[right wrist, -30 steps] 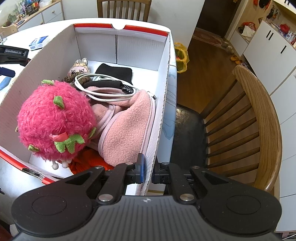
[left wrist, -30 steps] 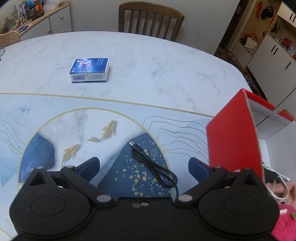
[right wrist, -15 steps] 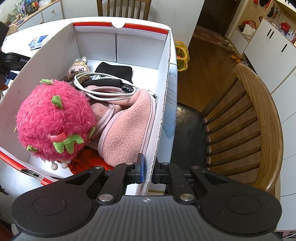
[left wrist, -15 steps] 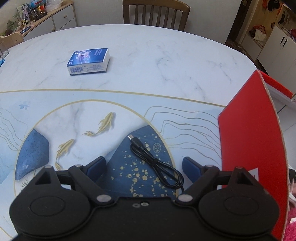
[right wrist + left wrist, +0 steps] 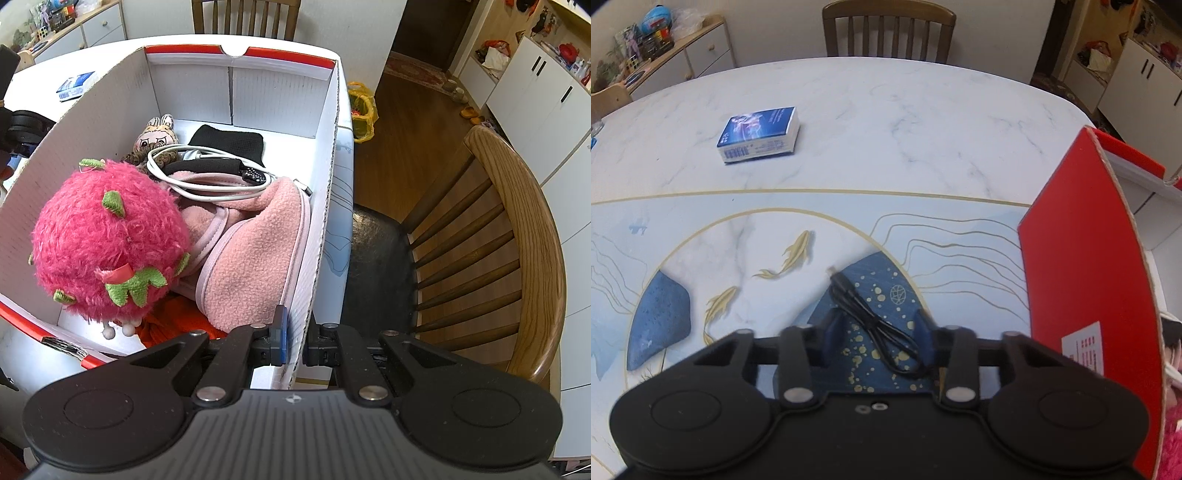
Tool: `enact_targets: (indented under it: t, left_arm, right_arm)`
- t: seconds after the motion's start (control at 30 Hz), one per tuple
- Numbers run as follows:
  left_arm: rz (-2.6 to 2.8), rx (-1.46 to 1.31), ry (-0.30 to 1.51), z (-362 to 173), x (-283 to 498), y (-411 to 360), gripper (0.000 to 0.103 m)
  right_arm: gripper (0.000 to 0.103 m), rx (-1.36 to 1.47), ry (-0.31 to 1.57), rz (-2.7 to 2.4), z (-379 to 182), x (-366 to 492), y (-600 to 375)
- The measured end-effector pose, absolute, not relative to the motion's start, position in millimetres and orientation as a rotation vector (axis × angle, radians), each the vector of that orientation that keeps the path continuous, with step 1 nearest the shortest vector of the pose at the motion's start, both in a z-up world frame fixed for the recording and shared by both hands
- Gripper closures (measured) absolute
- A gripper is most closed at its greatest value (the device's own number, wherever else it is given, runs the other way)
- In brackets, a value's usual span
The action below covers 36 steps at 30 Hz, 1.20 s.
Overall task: Organize objects
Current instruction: 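Return the left gripper to the black USB cable and grasp it, then carry the black cable into the shoebox and release it onto the white cable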
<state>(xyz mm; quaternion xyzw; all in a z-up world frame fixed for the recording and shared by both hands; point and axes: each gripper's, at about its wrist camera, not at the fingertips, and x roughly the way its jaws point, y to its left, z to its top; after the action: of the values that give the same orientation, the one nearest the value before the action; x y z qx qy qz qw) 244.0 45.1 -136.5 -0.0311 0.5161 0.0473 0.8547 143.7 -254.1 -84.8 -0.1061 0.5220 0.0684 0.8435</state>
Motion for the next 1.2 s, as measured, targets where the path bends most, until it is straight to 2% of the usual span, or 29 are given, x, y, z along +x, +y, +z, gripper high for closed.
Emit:
enact_targets:
  t: [0.1, 0.73, 1.2]
  left_arm:
    - [0.080, -0.078, 1.095, -135, 243, 49, 0.089]
    - [-0.047, -0.188, 1.005, -78, 206, 82, 0.090]
    - [-0.258, -0.150, 0.872, -7, 182, 38, 0.091]
  right_arm:
    - [0.096, -0.223, 1.102, 0.143, -85, 144, -254]
    - [0.096, -0.228, 1.096, 0.142, -83, 143, -253]
    - [0.096, -0.227, 1.091, 0.142, -83, 143, -253]
